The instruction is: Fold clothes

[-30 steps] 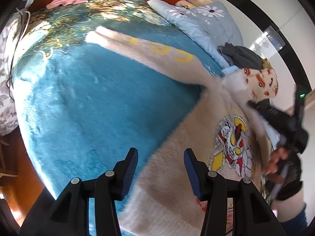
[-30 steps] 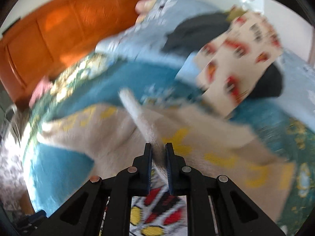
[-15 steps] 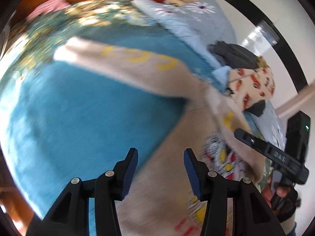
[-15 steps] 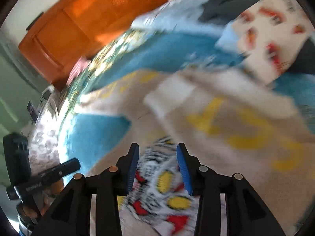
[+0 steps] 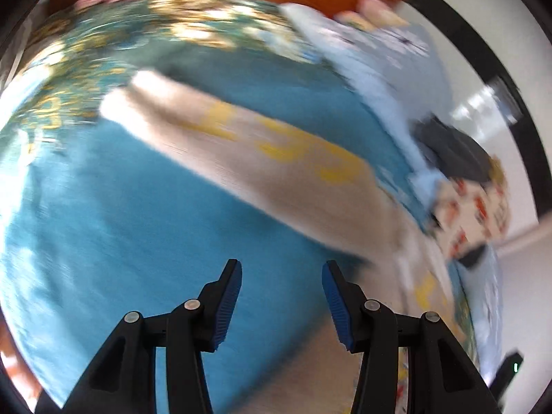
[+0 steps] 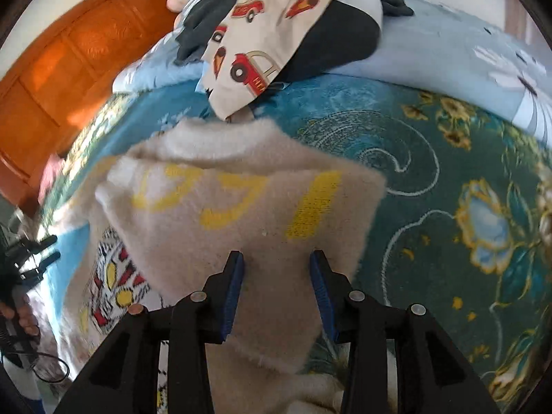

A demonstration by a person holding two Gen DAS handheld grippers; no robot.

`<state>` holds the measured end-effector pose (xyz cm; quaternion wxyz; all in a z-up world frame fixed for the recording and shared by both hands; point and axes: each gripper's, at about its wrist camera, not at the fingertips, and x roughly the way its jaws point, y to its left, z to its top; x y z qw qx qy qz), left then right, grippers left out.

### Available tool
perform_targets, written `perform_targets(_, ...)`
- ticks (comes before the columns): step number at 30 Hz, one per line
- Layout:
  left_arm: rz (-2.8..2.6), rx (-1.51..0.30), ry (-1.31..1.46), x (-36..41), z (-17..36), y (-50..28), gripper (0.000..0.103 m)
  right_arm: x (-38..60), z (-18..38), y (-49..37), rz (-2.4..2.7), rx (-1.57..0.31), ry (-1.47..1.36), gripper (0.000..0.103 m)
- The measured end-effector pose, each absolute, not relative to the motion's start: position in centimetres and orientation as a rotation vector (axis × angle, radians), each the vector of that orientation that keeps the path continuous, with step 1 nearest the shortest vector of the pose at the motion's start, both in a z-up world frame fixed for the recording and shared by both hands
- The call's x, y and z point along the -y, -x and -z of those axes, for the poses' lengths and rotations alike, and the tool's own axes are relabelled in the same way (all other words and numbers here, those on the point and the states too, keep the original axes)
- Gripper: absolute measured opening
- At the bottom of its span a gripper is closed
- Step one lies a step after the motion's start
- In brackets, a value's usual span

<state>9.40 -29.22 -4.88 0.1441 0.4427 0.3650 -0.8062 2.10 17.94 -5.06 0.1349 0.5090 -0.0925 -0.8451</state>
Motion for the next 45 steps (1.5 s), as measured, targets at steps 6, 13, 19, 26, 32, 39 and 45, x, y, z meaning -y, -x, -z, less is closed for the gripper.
perform_targets(6, 2.172, -1.166, -1.138, 36.6, 5.9, -9.6, 0.053, -18.7, 2.8, -2.8, 2.455, 0.429, -1.277, 0.055)
perform_targets(13, 2.076, -1.268, -1.053, 39.4, 8.0, -8.3, 0.052, -19.7, 2.5, -3.2, 2.381, 0.569, -1.273, 0.065)
perform_targets(19, 2.097, -1.202, -1.055, 39.0, 7.8, -7.2, 0.050, -21.1, 3.4, -3.6, 2.290, 0.739, -1.279, 0.095)
perform_targets(26, 2.160, -1.091, -1.051, 38.9, 6.1, -6.6, 0.012, -22.8, 2.9, -4.4, 2.283, 0.844, -1.229, 0.103)
perform_targets(32, 2.430, -0.912, -0.906, 34.4, -0.6, -6.2, 0.010, -24.3, 3.4, -4.8, 2.274, 0.927, -1.233, 0.103)
perform_targets(39, 3.018, -0.700, -0.768, 21.5, -10.4, -5.2, 0.010, -25.1, 4.2, -4.5, 2.233, 1.038, -1.237, 0.103)
perform_targets(45, 3.200, -0.608, -1.032, 11.2, -7.9, -3.9, 0.010, -26.2, 4.4, -4.7, 2.231, 1.074, -1.235, 0.103)
